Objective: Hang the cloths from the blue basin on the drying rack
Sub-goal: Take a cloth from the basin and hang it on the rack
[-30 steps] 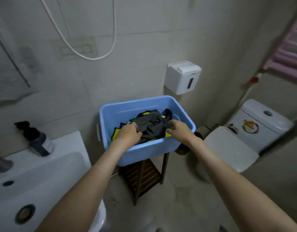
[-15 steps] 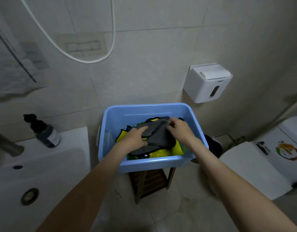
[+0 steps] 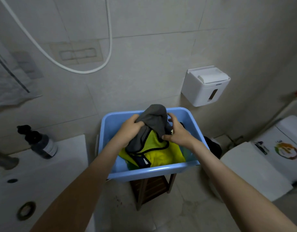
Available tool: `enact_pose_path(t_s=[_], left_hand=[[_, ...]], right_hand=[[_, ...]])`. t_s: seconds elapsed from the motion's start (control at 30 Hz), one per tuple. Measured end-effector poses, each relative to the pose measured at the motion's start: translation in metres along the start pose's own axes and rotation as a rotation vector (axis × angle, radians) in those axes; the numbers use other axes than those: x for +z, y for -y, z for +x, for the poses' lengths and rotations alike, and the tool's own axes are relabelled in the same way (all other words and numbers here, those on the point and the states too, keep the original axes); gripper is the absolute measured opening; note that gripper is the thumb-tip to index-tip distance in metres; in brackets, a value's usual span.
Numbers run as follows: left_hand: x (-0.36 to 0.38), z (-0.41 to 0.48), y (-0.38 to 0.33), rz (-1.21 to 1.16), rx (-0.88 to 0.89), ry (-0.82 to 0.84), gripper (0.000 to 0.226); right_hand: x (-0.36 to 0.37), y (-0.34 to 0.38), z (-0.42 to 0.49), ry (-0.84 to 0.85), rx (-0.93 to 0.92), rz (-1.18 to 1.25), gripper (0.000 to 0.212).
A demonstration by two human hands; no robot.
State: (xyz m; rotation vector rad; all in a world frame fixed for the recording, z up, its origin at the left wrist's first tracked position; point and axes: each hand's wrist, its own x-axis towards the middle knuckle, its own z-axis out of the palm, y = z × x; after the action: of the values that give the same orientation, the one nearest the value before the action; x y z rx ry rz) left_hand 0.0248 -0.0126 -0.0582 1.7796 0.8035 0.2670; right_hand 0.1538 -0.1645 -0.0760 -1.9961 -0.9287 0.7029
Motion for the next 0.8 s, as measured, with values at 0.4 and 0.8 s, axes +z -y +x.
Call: enact_pose_path(t_s=[0.4,0.8], left_hand=[[-0.047,0.003,0.0,-0.103,-0.11,0.076,0.036],[-0.02,-0.038,-0.037,0.395,0.208,0.18,0.083]], right_hand=[[0.007,0.036,0.006,-0.387,-0.026,0.093,0.021],[-0.006,0.089,-0.025,-0.455,-0.169,-0.066,0.018]])
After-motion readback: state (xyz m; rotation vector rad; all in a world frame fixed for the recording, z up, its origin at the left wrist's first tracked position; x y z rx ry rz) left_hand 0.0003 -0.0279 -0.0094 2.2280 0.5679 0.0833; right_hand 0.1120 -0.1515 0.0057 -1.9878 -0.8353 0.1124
